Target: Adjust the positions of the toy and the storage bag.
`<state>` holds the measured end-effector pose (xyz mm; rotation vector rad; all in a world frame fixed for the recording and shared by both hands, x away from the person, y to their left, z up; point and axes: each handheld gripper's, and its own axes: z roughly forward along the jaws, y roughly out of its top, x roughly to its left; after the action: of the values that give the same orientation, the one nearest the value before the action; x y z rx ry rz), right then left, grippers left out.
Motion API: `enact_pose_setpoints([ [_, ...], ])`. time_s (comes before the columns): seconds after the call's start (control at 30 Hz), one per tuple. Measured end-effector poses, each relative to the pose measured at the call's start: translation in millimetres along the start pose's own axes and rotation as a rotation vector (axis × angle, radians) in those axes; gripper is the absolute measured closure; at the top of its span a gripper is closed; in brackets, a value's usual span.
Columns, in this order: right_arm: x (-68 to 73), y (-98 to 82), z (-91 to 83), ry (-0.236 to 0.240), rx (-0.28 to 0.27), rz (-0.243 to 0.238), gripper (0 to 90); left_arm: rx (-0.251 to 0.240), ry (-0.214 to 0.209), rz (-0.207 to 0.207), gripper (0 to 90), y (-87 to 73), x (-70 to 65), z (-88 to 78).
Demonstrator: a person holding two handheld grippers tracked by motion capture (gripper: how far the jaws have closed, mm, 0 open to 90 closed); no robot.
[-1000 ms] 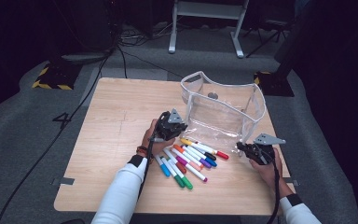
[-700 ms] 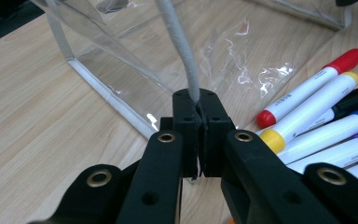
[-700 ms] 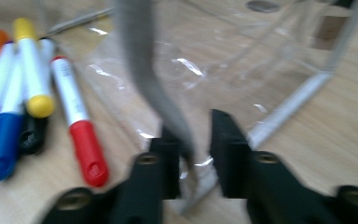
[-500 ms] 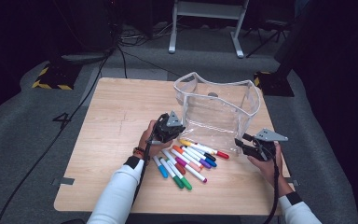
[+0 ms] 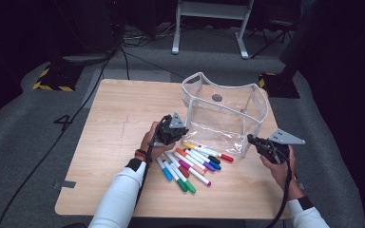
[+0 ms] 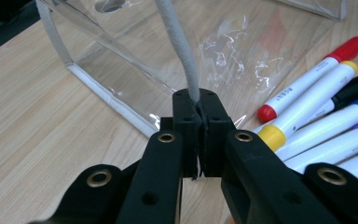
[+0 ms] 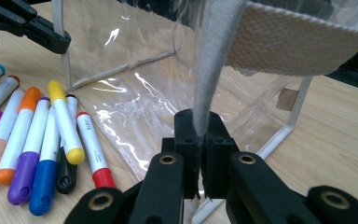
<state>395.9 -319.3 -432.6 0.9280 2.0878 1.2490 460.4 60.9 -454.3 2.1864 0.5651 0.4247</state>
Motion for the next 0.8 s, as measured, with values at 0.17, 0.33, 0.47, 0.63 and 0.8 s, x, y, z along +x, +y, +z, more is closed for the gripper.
enact_pose_setpoints([
  [0.17,-4.7,-0.8,7.2,0.008,-0.008,-0.022,86.9,0.017,0.012,0.026,87.6,-3.2,-2.6,-3.3],
  [0.33,-1.9,3.0,15.9,0.015,-0.009,-0.021,87.0,0.025,0.027,0.023,87.6,-7.7,-0.5,-10.2],
  [0.47,4.2,6.5,20.6,0.034,-0.002,-0.025,87.0,0.020,0.027,0.010,87.5,-12.9,2.8,-15.1],
  [0.63,7.5,8.0,20.5,0.038,0.006,-0.036,86.9,0.029,0.022,0.024,87.5,-13.7,-0.6,-19.5],
  [0.8,6.8,8.2,21.7,0.041,0.002,-0.031,86.2,0.034,0.022,0.042,87.5,-14.7,-2.7,-26.3],
])
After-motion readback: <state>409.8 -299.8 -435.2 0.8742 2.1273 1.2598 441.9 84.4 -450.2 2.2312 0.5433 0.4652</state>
